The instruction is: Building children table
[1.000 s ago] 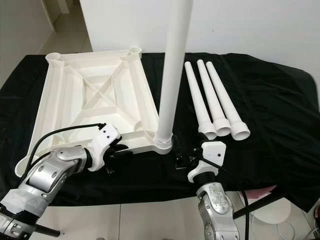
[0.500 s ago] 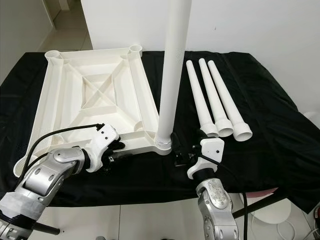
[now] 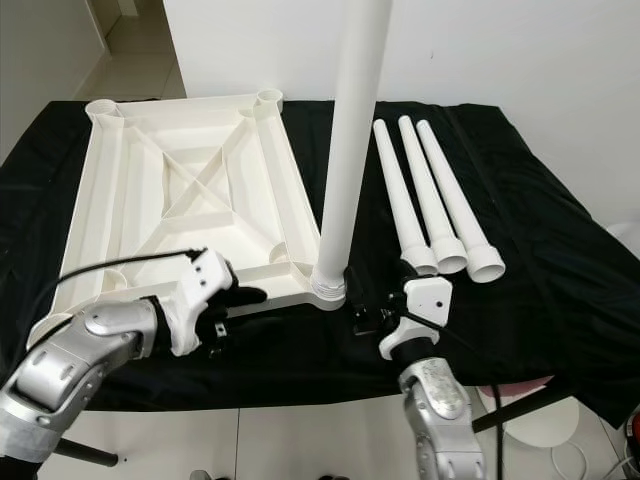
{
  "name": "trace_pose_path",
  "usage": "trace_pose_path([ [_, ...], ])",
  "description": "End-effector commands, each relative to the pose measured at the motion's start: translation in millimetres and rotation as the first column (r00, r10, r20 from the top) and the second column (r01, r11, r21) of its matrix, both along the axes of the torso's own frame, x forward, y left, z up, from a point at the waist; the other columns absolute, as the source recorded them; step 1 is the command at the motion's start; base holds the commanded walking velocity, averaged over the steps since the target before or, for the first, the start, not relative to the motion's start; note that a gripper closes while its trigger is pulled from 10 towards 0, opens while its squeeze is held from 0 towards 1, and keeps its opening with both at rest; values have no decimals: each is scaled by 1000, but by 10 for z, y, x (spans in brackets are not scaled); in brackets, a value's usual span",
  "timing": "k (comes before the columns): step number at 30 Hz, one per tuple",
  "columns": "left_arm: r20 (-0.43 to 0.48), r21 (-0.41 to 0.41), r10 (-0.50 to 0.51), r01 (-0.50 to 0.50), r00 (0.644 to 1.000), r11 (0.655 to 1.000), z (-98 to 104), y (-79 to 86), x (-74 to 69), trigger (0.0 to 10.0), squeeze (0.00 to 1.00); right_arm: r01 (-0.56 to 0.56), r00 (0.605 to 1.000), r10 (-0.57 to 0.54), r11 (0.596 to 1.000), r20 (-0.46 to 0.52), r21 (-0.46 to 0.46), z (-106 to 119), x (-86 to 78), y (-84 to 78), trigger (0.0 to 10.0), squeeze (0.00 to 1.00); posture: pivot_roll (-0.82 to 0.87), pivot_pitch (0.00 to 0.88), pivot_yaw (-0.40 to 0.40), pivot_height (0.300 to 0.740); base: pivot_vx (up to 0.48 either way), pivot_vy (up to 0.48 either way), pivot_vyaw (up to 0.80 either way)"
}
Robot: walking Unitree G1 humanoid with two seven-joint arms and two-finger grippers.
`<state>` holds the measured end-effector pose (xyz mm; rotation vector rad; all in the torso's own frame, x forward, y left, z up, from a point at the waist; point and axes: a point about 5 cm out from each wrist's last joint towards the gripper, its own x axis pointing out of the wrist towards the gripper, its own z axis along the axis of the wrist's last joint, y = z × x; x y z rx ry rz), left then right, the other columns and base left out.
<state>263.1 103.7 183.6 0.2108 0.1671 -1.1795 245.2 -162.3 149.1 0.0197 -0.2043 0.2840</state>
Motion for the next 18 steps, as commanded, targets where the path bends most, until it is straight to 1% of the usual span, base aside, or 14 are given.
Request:
trace_pose_path([
  [1,-54,-4,-238,238,970,971,27,-13,-128,10000,0,-27,999,27,1000,-31,-6,-50,-12,-31,10000,0,38,136,-13,740,0,0,0],
  [2,-43,18,-230,231,972,973,8,-5,-113,10000,0,-46,998,46,999,-30,-10,-41,-5,-35,10000,0,37,137,-11,740,0,0,0],
  [3,-43,18,-230,231,972,973,8,-5,-113,10000,0,-46,998,46,999,-30,-10,-41,-5,-35,10000,0,37,137,-11,740,0,0,0],
  [5,2,52,-154,153,988,987,-25,-1,-18,10000,0,-62,998,62,998,-22,-17,-16,18,-34,10000,0,38,137,-14,740,0,0,0],
  [6,2,52,-154,153,988,987,-25,-1,-18,10000,0,-62,998,62,998,-22,-17,-16,18,-34,10000,0,38,137,-14,740,0,0,0],
  [7,10,60,-128,127,992,990,-36,-1,12,10000,0,-63,998,62,998,-21,-18,-10,24,-34,10000,0,38,137,-14,740,0,0,0],
  [9,64,100,21,-28,998,995,-75,66,197,10000,0,-92,996,92,996,-14,-6,15,22,1,10000,0,39,137,-16,740,0,0,0],
  [10,64,100,21,-28,998,995,-75,66,197,10000,0,-92,996,92,996,-14,-6,15,22,1,10000,0,39,137,-16,740,0,0,0],
  [12,103,141,173,-187,980,972,-98,206,384,10000,0,-120,993,120,993,-7,-3,38,9,41,10000,0,41,137,-16,740,0,0,0],
  [13,87,155,215,-226,973,962,-111,280,426,10000,0,-125,992,125,992,-7,-3,42,7,48,10000,0,41,137,-16,740,0,0,0],
  [15,87,155,215,-226,973,962,-111,280,426,10000,0,-125,992,125,992,-7,-3,42,7,48,10000,0,41,137,-16,740,0,0,0],
  [16,66,169,235,-243,970,955,-127,341,439,10000,0,-126,992,126,992,-5,-7,46,8,50,10000,0,41,137,-16,740,0,0,0],
  [17,66,169,235,-243,970,955,-127,341,439,10000,0,-126,992,126,992,-5,-7,46,8,50,10000,0,41,137,-16,740,0,0,0],
  [18,45,197,220,-225,974,954,-157,401,393,10000,0,-144,990,144,990,-8,-6,55,2,52,10000,0,41,140,-15,740,0,0,0],
])
